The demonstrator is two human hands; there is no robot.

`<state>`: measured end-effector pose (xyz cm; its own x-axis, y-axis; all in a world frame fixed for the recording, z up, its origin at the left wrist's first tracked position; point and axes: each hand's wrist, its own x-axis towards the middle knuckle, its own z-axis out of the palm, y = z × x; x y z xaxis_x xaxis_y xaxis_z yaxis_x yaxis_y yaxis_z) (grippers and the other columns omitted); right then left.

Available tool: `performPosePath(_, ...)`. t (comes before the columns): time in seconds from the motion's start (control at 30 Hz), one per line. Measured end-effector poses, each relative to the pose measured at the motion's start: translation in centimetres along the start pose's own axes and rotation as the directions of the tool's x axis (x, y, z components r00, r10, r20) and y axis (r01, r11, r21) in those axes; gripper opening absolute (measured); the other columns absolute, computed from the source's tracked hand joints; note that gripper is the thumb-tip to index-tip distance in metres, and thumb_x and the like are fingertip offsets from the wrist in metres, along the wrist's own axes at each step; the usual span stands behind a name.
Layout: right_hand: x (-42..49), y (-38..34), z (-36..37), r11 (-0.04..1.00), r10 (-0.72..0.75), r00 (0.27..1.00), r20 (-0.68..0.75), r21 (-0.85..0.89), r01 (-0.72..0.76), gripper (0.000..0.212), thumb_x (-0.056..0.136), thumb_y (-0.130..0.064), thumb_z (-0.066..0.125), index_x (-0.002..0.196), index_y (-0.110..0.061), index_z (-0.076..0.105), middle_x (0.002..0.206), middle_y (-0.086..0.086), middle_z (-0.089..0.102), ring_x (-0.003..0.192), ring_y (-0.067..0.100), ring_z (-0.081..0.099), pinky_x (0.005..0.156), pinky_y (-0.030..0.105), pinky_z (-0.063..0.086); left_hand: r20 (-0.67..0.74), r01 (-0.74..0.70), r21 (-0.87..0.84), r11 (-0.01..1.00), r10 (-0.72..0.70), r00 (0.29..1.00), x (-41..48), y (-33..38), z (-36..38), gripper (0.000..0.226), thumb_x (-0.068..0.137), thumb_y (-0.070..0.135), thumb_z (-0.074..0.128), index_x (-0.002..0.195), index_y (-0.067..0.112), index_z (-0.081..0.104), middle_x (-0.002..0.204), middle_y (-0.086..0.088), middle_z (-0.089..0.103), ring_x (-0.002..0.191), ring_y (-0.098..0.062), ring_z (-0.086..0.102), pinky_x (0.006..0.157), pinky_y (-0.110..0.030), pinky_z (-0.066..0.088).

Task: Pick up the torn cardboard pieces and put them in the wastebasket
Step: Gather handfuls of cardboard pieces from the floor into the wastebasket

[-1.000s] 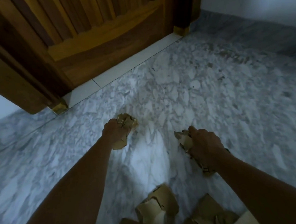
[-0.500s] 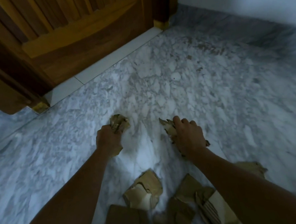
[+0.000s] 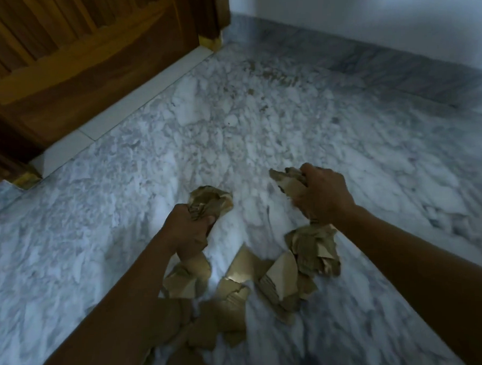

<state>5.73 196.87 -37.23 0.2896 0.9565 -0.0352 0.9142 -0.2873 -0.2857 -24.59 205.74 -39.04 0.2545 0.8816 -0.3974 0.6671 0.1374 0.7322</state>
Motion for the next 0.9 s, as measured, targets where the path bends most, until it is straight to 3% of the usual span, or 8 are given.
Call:
performPosePath(0.13, -5.3, 7.8, 1.1, 0.983, 0.112, 0.994, 0.002, -0.149, -0.110, 0.040, 0.081, -0.040, 0.073, 0.107, -0.018, 0.052, 0.094, 0.010, 0.062, 0.081, 0.033, 0.061, 0.066, 0.035, 0.040, -0.119, -0.104, -0.008, 0.995, 0.102, 0.988, -1.8, 2.5, 4.7, 0.021, 0.084, 0.029, 0.075, 0.094, 0.013, 0.066, 0.080, 0.002, 0.068, 0.073, -0.008, 0.064, 0.062, -0.022, 0.050)
performPosePath(0.23, -10.0, 11.1, 4.0, 0.972, 0.212, 0.976, 0.045, -0.116, -0.206, 0.040, 0.083, -0.033, 0.070, 0.115, -0.016, 0.051, 0.104, 0.014, 0.061, 0.091, 0.036, 0.056, 0.069, 0.037, 0.041, -0.257, -0.194, -0.066, 0.979, 0.171, 0.951, -2.4, 1.7, 8.3, 0.038, 0.085, 0.033, 0.075, 0.112, 0.010, 0.062, 0.099, -0.006, 0.070, 0.088, -0.018, 0.068, 0.075, -0.032, 0.057)
performPosePath(0.3, -11.0, 12.5, 4.9, 0.959, 0.277, 0.960, 0.046, -0.066, -0.274, 0.045, 0.081, -0.031, 0.072, 0.117, -0.016, 0.048, 0.106, 0.014, 0.060, 0.092, 0.037, 0.054, 0.069, 0.038, 0.041, -0.339, -0.150, -0.018, 0.988, 0.135, 0.931, -3.0, 0.3, 10.2, 0.037, 0.085, 0.029, 0.076, 0.109, 0.004, 0.063, 0.096, -0.010, 0.069, 0.086, -0.019, 0.064, 0.071, -0.030, 0.049)
performPosePath(0.47, -11.1, 14.1, 4.6, 0.949, 0.314, 0.948, 0.057, -0.051, -0.312, 0.045, 0.080, -0.039, 0.073, 0.112, -0.020, 0.049, 0.093, 0.009, 0.062, 0.072, 0.026, 0.052, 0.055, 0.030, 0.030, -0.266, -0.059, 0.089, 0.994, 0.081, 0.961, -3.9, -3.2, 12.1, 0.028, 0.084, 0.010, 0.075, 0.107, -0.004, 0.066, 0.099, -0.021, 0.067, 0.094, -0.035, 0.064, 0.074, -0.029, 0.041)
performPosePath(0.63, -10.5, 11.9, 2.1, 0.977, 0.203, 0.971, 0.126, 0.037, -0.209, 0.042, 0.080, -0.040, 0.076, 0.101, -0.017, 0.048, 0.088, 0.007, 0.062, 0.078, 0.032, 0.059, 0.059, 0.033, 0.034, -0.227, -0.006, 0.172, 0.985, 0.046, 0.973, -3.2, -0.6, 8.9, 0.043, 0.081, 0.041, 0.076, 0.092, 0.001, 0.067, 0.079, -0.012, 0.070, 0.073, -0.024, 0.067, 0.064, -0.025, 0.046)
performPosePath(0.77, -9.5, 6.7, -1.6, 0.951, 0.003, 0.977, 0.215, 0.302, -0.070, 0.074, 0.065, -0.052, 0.087, 0.123, -0.018, 0.056, 0.107, 0.002, 0.061, 0.102, 0.026, 0.061, 0.076, 0.032, 0.043, -0.117, 0.017, 0.246, 0.969, 0.012, 0.993, -4.1, 1.4, 5.4, 0.029, 0.081, 0.040, 0.075, 0.075, 0.012, 0.069, 0.059, 0.000, 0.067, 0.056, -0.006, 0.062, 0.051, -0.018, 0.041)
performPosePath(0.83, -8.9, 3.0, -1.2, 0.954, -0.171, 0.916, 0.362, 0.295, 0.062, 0.082, 0.057, -0.053, 0.090, 0.125, -0.023, 0.057, 0.126, -0.002, 0.054, 0.113, 0.021, 0.058, 0.091, 0.034, 0.046, -0.046, 0.049, 0.267, 0.962, -0.038, 0.998, -4.8, 1.4, 3.9, 0.026, 0.079, 0.038, 0.077, 0.076, 0.014, 0.070, 0.066, -0.001, 0.067, 0.064, -0.010, 0.062, 0.056, -0.021, 0.043)
performPosePath(0.9, -8.6, -0.3, 0.9, 0.954, -0.298, 0.796, 0.527, 0.200, 0.225, 0.079, 0.053, -0.054, 0.090, 0.119, -0.023, 0.059, 0.131, -0.003, 0.048, 0.111, 0.024, 0.059, 0.091, 0.038, 0.051, 0.027, 0.062, 0.253, 0.966, -0.071, 0.997, -5.3, 0.7, 2.7, 0.039, 0.067, 0.048, 0.079, 0.078, 0.011, 0.072, 0.073, -0.005, 0.069, 0.072, -0.017, 0.063, 0.061, -0.025, 0.044)
